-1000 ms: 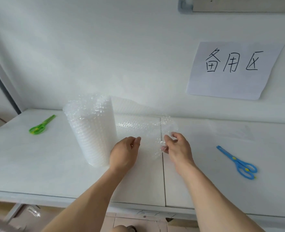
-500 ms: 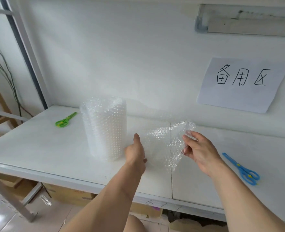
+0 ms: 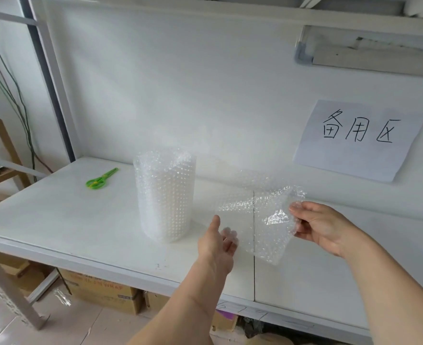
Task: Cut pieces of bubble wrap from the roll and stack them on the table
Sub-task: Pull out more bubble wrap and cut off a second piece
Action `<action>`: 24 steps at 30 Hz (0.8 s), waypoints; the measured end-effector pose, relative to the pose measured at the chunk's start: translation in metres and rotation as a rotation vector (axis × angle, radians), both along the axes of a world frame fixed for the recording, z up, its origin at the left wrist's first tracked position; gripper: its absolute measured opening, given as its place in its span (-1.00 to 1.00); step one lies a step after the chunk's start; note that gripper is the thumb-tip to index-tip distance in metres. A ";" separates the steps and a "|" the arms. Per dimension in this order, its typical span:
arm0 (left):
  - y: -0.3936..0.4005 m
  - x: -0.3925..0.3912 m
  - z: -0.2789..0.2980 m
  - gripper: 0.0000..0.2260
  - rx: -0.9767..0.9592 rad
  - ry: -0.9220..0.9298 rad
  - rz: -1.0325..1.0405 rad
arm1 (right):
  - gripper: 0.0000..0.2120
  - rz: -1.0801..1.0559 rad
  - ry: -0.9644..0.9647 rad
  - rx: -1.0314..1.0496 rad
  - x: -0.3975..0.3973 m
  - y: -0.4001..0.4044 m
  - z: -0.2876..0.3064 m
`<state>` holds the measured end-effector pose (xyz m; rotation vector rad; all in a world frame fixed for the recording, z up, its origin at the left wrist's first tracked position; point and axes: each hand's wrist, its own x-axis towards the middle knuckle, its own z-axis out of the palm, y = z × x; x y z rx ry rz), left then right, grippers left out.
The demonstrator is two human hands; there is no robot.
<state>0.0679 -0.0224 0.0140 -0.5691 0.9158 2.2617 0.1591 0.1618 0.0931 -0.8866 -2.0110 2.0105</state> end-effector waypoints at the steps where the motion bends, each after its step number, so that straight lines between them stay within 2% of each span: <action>1: 0.000 0.000 -0.005 -0.76 0.009 0.013 -0.009 | -0.69 -0.040 -0.025 0.054 -0.002 0.001 0.000; 2: 0.000 0.001 -0.009 -0.83 0.014 0.024 -0.020 | -0.62 -0.088 -0.068 0.165 -0.006 0.002 0.001; 3: -0.001 0.002 -0.012 -0.87 0.027 0.035 -0.023 | -0.52 -0.131 -0.149 0.364 -0.011 0.002 0.001; 5: -0.003 0.002 -0.017 -0.95 0.060 0.070 -0.022 | -0.33 -0.143 -0.316 0.880 -0.022 -0.001 0.003; 7: -0.004 0.004 -0.019 -0.98 0.071 0.100 -0.033 | -0.30 -0.110 -0.269 1.262 -0.034 -0.014 0.006; 10: -0.005 0.006 -0.020 -0.93 0.075 0.114 -0.049 | -0.27 -0.075 -0.190 1.558 -0.056 -0.036 0.013; 13: -0.006 0.005 -0.022 -0.86 0.086 0.122 -0.083 | -0.30 0.002 -0.214 1.645 -0.080 -0.049 0.015; 17: -0.012 -0.001 -0.023 -0.81 0.143 0.129 -0.164 | -0.31 0.109 -0.160 1.573 -0.104 -0.048 0.014; 21: -0.015 -0.008 -0.025 -0.82 0.219 0.132 -0.226 | -0.60 0.108 0.031 1.518 -0.112 -0.041 0.010; 23: -0.013 -0.016 -0.024 -0.86 0.259 0.091 -0.216 | -0.64 0.102 0.105 1.456 -0.113 -0.038 0.007; 24: -0.012 -0.020 -0.023 -0.82 0.278 0.070 -0.201 | -0.64 0.102 0.122 1.413 -0.112 -0.037 0.005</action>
